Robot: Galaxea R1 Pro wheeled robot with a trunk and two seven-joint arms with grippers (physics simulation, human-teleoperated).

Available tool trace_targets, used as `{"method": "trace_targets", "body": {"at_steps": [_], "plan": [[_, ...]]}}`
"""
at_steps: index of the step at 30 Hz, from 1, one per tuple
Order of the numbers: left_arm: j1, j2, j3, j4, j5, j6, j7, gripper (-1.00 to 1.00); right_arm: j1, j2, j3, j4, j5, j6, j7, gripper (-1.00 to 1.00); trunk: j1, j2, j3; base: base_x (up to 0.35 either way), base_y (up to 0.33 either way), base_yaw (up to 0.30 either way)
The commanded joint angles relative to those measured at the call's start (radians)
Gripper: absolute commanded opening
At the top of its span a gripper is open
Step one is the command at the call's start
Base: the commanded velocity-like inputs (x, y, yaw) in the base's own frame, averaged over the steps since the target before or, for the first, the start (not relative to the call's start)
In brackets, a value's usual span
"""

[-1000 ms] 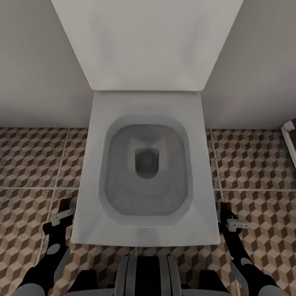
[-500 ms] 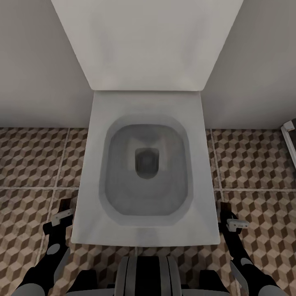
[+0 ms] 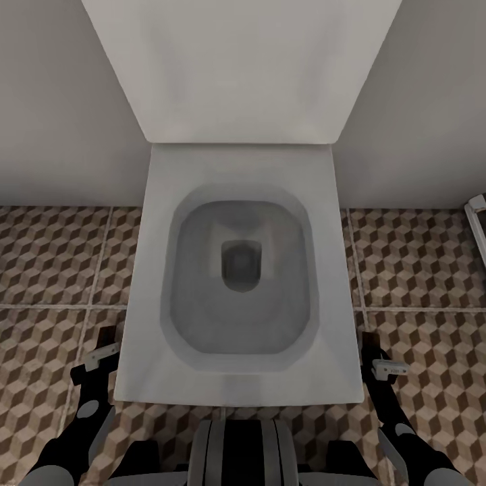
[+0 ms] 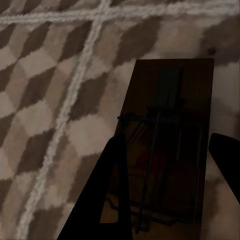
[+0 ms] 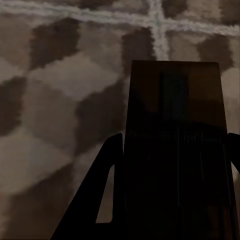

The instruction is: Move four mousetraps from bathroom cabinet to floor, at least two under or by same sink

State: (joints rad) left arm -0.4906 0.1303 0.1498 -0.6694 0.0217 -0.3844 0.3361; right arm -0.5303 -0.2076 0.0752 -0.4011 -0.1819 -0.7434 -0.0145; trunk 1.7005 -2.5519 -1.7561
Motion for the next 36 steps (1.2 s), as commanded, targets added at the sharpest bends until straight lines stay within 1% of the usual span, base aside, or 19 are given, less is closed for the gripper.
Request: {"method": "trace_targets", "body": {"at_steps": [1, 36], "plan": [[0.000, 0.000, -0.001, 0.001, 0.002, -0.003, 0.002, -1.00, 0.000, -0.001, 0.008, 0.001, -0.011, -0.004, 0.002, -1.00, 0.000, 0.000, 0.000, 0.000, 0.000, 0.000], [0.000, 0.002, -0.001, 0.001, 0.002, -0.004, 0.002, -1.00, 0.000, -0.001, 0.008, 0.001, -0.011, -0.002, 0.002, -1.00, 0.000, 0.000, 0.000, 0.000, 0.000, 0.000]]}}
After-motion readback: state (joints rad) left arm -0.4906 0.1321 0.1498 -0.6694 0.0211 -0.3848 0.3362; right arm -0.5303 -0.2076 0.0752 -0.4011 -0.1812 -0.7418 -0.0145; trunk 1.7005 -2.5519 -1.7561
